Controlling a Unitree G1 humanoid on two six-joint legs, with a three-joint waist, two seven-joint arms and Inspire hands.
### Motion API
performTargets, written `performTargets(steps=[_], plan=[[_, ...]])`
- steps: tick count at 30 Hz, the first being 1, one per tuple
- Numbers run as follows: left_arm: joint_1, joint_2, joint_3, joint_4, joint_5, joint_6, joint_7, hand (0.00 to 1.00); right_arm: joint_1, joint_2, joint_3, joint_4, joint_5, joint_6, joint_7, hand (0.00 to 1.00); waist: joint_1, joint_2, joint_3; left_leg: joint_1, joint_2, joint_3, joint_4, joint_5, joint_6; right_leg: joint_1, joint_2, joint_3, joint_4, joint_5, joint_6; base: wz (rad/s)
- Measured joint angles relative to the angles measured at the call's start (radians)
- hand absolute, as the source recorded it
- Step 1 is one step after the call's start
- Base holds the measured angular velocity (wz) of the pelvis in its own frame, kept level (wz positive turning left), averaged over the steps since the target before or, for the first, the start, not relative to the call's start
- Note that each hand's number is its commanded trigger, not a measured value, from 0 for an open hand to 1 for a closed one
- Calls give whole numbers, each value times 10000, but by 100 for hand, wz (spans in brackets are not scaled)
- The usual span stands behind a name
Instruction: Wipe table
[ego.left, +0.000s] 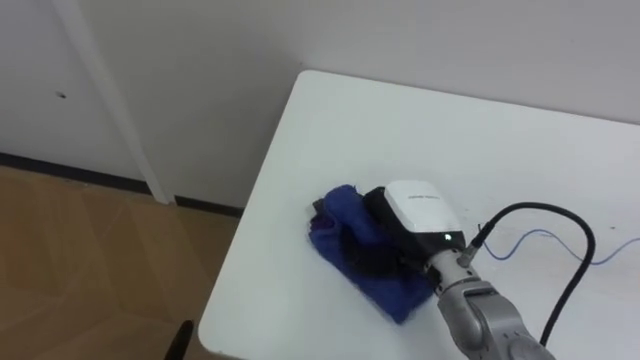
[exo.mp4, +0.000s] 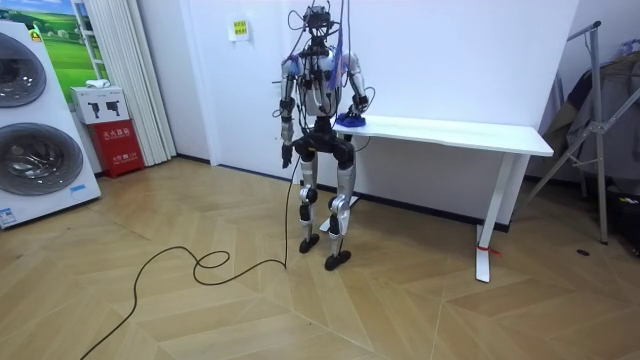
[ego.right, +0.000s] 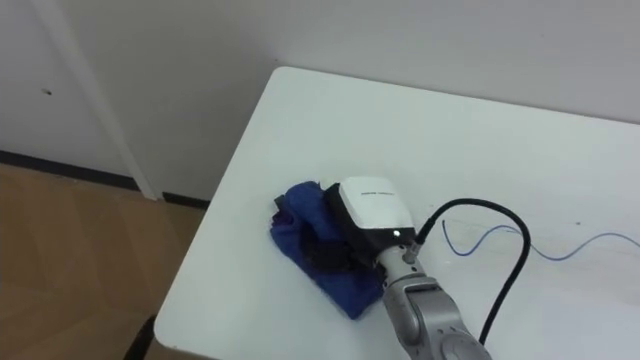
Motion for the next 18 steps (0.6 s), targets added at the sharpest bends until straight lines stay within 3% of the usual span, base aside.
performTargets(steps=[11,16,18], plan=[[0,-43,-30,-27,-40,16,174,0,-282,29,12,629,1497,-71,-2,100,-57,-30,10,-5,-34,-31,25,2,4,26,-31,21,4,-1,1,0],[10,-68,14,-31,-3,346,311,0,-616,36,64,841,2451,220,175,100,38,0,33,-7,-34,20,4,-8,21,-15,-33,57,5,-6,9,-6],[84,-94,27,-31,-69,483,365,0,-835,36,-199,1436,3058,36,221,100,-62,12,39,61,-37,23,59,-6,23,72,-44,37,3,-6,10,2]])
